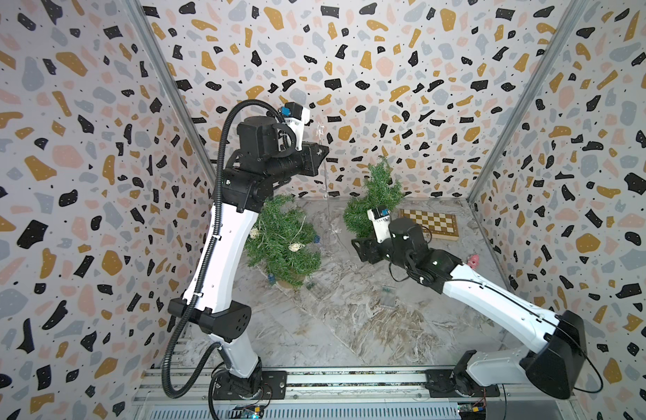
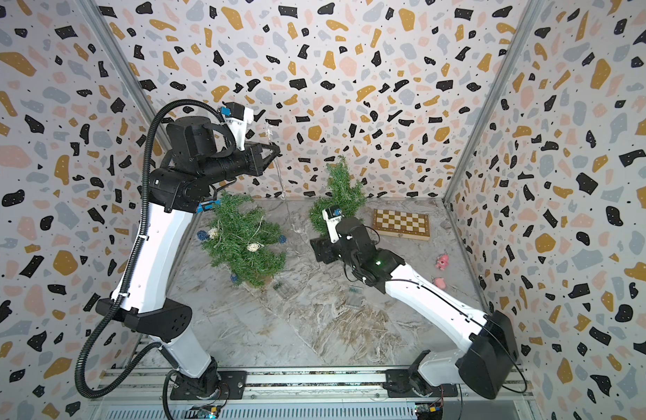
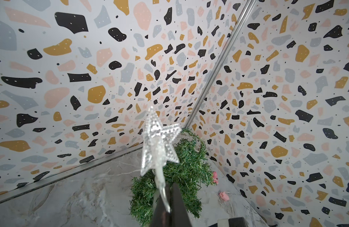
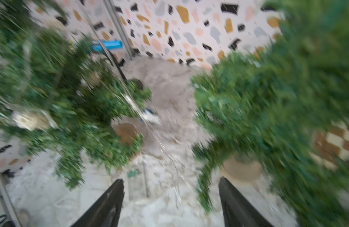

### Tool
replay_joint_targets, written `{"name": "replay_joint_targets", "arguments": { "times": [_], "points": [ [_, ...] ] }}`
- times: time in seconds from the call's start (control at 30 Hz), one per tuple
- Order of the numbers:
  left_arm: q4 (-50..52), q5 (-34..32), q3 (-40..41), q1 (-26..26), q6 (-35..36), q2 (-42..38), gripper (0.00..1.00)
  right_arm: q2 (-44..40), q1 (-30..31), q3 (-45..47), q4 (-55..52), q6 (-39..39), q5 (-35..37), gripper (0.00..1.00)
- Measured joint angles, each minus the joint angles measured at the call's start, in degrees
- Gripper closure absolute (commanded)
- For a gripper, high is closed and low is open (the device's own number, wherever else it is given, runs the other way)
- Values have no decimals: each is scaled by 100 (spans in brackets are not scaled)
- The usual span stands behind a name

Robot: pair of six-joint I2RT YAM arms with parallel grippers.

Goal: Wrap string light around the christmas tree
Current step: Wrap the light string around the Christmas tree.

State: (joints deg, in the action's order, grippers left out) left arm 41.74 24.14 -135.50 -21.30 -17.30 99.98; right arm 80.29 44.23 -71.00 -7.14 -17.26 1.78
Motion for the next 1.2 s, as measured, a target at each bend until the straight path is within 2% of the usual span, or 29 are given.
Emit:
{"name": "replay_joint_targets", "arguments": {
  "times": [0.13, 0.27, 0.3, 0.33, 0.4, 0.47, 0.57, 0.6, 0.63, 0.8, 0.93, 1.1, 1.2],
  "points": [
    [-55, 70, 170, -26, -9, 0, 100, 1073, 0, -1174, 350, 256, -468, 22],
    [-72, 92, 295, -28, -9, 0, 100, 1755, -7, -1694, 466, 417, -695, 29],
    [-72, 92, 310, -31, -9, 0, 100, 1882, -24, -1759, 466, 444, -710, 34],
    [-81, 92, 337, -31, -9, -2, 100, 1998, -37, -1821, 476, 450, -730, 43],
    [-98, 90, 385, -31, -9, -4, 100, 2194, -96, -1952, 496, 466, -822, 72],
    [-122, 37, 485, -31, 4, -35, 95, 2380, -186, -2159, 474, 483, -907, 89],
    [-118, -229, 763, -24, 111, -136, 61, 2522, -332, -2496, 348, 533, -1069, 100],
    [-111, -354, 861, -7, 131, -164, 53, 2544, -376, -2653, 254, 549, -1121, 100],
    [-103, -426, 951, 11, 122, -179, 49, 2566, -422, -2852, 131, 566, -1169, 100],
    [-33, -667, 1213, 166, 105, -181, 39, 2671, -590, -3880, -243, 535, -1456, 100],
    [-44, -881, 1373, 216, 118, -289, 26, 2929, -669, -4725, -457, 492, -1604, 100],
    [116, -1241, 1867, 212, 192, -798, 25, 3600, -776, -5947, -752, 468, -1775, 100],
    [175, -1318, 2105, 212, 173, -1095, 27, 3893, -815, -6367, -898, 422, -1897, 100]
  ]
}}
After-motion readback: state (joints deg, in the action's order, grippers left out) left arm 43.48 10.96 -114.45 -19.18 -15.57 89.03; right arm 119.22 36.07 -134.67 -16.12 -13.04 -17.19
